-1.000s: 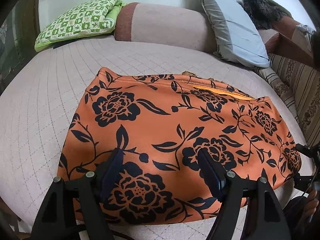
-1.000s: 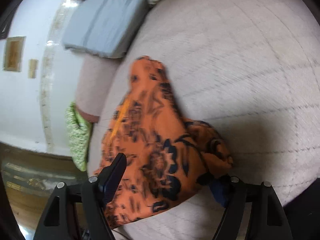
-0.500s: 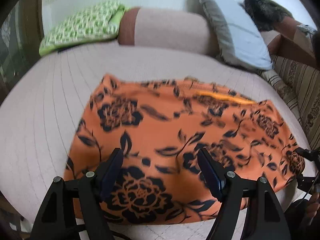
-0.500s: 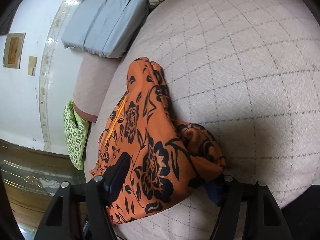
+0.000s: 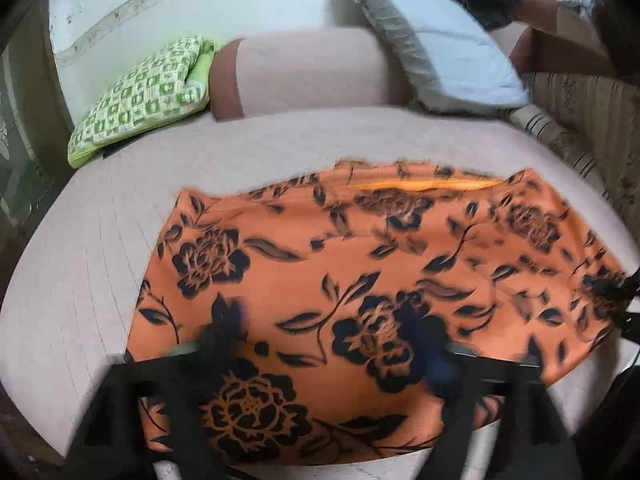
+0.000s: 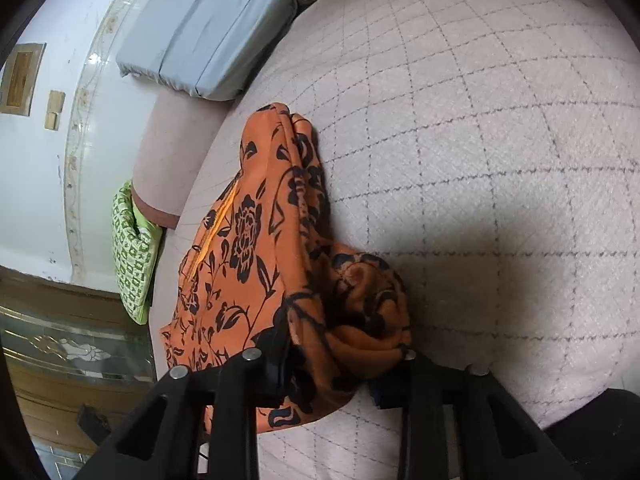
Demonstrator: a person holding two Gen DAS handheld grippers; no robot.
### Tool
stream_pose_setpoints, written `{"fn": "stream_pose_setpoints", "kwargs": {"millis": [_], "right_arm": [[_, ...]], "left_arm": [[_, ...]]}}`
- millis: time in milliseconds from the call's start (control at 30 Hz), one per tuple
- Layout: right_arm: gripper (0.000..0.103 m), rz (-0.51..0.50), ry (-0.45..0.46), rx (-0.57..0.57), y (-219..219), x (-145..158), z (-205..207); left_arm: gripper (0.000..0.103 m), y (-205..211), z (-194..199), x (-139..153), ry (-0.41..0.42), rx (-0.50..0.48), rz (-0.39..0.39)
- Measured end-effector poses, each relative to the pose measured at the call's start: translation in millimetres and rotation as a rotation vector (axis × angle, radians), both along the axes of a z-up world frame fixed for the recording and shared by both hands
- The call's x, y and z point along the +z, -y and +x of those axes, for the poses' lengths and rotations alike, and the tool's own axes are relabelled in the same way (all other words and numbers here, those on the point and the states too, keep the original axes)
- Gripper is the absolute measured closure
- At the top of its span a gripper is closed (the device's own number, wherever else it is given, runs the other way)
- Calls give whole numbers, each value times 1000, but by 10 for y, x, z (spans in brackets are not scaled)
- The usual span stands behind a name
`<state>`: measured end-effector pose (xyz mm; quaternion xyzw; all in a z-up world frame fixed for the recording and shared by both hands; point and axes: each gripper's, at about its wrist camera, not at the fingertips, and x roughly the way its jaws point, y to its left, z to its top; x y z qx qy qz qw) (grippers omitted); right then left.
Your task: Fold small clothes
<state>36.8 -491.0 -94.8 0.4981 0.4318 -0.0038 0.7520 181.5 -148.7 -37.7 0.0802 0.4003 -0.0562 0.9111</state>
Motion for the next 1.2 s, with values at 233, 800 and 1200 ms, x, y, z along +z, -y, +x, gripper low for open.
{"fn": "stream_pose_setpoints", "kwargs": {"millis": [233, 800, 1200], "right_arm": [[85, -137, -10, 79, -207, 223, 181], [88, -610, 388, 643, -3462, 1676, 562], [86, -609, 291, 819, -4506, 1108, 740]], "left_arm": [[47, 175, -14, -218, -91, -82, 37], [66, -2068, -702, 519, 211, 488, -389], [66, -2493, -787, 279, 112, 579, -432]]}}
